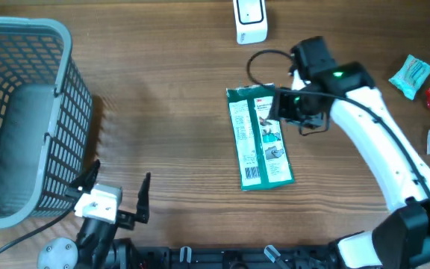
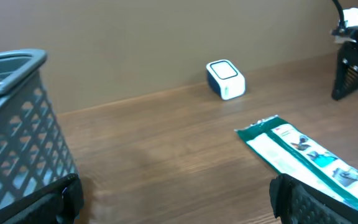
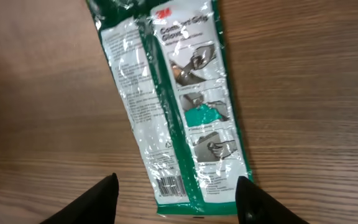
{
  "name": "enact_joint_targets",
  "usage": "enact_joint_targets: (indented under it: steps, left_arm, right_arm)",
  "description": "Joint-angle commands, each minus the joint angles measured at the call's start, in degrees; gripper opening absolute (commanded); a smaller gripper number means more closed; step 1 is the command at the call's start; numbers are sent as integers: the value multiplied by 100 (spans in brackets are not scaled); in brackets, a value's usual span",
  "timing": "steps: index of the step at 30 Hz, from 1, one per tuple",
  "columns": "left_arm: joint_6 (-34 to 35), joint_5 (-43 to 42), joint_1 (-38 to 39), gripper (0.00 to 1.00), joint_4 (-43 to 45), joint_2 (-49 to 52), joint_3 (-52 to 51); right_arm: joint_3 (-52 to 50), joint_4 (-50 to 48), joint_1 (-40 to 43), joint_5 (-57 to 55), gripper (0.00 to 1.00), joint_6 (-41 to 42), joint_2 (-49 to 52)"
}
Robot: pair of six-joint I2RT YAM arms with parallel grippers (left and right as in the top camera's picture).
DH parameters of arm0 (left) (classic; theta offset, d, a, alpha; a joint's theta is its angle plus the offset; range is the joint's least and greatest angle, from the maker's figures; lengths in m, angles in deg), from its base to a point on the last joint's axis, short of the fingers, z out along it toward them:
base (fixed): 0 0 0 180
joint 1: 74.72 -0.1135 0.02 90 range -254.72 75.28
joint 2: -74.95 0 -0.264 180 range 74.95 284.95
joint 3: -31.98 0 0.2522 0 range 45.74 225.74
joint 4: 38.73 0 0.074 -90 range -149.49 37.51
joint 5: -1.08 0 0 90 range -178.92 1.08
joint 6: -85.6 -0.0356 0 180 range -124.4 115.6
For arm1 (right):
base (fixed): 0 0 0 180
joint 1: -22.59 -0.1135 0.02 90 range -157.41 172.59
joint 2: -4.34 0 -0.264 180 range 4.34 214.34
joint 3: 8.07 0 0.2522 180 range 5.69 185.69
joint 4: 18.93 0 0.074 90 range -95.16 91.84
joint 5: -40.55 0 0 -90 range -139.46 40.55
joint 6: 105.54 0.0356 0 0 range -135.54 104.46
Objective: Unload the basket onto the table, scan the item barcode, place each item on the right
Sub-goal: 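Bring the left gripper toward the gloves pack from the left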
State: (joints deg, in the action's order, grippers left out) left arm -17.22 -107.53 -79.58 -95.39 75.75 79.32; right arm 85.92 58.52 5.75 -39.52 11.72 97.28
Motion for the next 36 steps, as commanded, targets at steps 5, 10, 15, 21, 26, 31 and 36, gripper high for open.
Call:
enact_joint_targets:
  steps: [5,10,15,21,26,31,36]
  left_arm:
    - [1366,-1969,26,100,916,63,4]
    - [2962,-1976,26,100,977,1429,4]
    - [4105,-3145,26,100,1615,3333,7]
    - [5130,-3718,59,100,2258,5484,7]
    - [5650,-3897,824,100,3425,7112,4]
    - [6461,-3189,1823,100,4959,8231,7]
    - [6905,-2083,2450,99,5366,8708,7]
  right_arm:
    - [2,-2,804,1008,85,-308,-59]
    - [0,2,1095,1248,90,-310,-55]
    - [-2,72,1163,1287,91,-291,-55]
    - [-9,46,1167,1283,93,-264,-55]
    - [-9,17,1167,1180,94,-262,-52]
    - [-11,24,1167,739,95,-28,87]
    - [-216,-173,1167,761,95,-31,339]
